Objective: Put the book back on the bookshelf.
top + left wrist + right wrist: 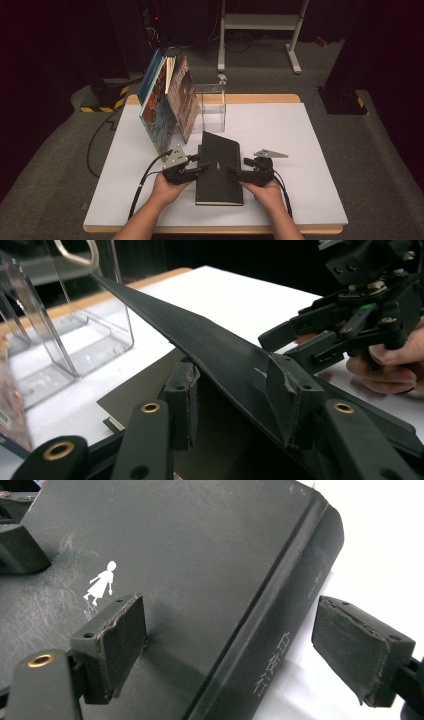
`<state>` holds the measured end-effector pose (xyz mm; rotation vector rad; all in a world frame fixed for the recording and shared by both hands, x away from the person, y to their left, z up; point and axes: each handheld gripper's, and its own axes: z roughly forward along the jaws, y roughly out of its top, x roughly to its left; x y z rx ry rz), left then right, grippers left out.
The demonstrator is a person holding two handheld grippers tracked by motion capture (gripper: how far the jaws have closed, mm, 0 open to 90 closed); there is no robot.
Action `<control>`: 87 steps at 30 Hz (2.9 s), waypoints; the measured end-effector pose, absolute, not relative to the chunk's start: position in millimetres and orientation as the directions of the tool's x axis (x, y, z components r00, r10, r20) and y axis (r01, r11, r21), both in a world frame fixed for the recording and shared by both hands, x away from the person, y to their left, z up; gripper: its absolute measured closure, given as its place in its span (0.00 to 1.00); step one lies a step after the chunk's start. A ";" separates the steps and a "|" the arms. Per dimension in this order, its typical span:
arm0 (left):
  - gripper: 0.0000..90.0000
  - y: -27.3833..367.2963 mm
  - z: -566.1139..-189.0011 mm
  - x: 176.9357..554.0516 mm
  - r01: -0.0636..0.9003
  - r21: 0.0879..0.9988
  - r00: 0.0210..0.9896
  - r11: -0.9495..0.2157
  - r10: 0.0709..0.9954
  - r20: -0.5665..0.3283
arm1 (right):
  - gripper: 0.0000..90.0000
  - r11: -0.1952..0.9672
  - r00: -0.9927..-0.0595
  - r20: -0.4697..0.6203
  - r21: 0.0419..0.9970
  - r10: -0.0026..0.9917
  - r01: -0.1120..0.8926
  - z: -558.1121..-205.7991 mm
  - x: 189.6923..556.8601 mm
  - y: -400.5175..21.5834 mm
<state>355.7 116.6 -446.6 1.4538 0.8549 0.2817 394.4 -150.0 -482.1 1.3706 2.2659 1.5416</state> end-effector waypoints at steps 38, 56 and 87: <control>0.64 115.6 -444.0 331.7 0.165 0.979 0.732 0.123 0.649 -0.205 | 0.08 -0.006 -0.613 0.583 0.727 0.533 0.687 -490.6 411.0 -159.0; 0.64 117.4 -447.4 325.6 0.108 0.985 0.752 0.133 0.637 -0.168 | 0.07 -0.012 -0.632 0.583 0.740 0.510 0.672 -490.2 411.5 -160.2; 0.64 117.6 -448.4 320.0 0.060 0.988 0.770 0.142 0.624 -0.136 | 0.08 -0.055 -0.649 0.608 0.748 0.456 0.662 -491.8 415.1 -161.5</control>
